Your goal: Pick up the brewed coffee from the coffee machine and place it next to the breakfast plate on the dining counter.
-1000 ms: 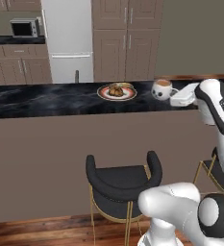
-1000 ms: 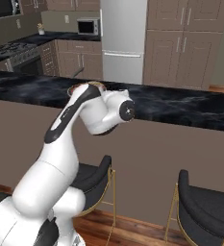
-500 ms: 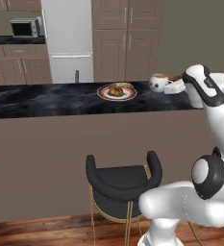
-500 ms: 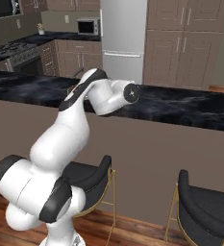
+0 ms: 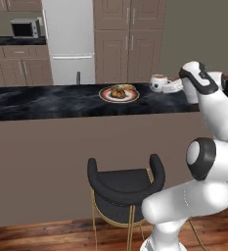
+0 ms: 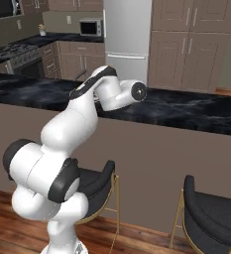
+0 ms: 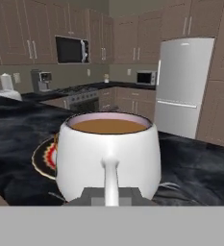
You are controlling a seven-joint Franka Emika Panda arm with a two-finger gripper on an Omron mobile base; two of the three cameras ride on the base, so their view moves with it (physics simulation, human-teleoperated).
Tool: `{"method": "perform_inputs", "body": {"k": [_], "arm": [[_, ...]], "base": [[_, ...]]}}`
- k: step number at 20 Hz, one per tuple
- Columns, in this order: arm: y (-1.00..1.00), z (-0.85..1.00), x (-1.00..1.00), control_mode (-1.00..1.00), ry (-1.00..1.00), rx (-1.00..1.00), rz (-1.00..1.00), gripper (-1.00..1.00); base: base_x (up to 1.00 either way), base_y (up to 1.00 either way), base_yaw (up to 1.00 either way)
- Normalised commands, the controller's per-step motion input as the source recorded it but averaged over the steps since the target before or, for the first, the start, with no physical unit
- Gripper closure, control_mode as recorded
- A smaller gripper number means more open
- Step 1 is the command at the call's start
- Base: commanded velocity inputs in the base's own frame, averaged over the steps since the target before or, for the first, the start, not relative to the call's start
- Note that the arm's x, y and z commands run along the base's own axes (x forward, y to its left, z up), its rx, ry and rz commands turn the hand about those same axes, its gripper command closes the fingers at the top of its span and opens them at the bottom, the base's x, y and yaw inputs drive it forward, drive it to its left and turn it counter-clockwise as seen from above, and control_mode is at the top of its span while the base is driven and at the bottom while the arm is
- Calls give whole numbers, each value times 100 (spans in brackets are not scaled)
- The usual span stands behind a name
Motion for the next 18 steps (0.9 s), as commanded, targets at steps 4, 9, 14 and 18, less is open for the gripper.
{"method": "perform_inputs", "body": {"k": [4,9,14,18], "arm": [[0,-34,35,-100,0,-5,0,100],[0,-26,34,-100,0,-2,0,100],[0,-30,26,-100,0,-3,0,100],[-5,-35,22,-100,0,-2,0,100]], "base": [[0,0,0],[0,0,0],[0,0,0],[0,0,0]]}}
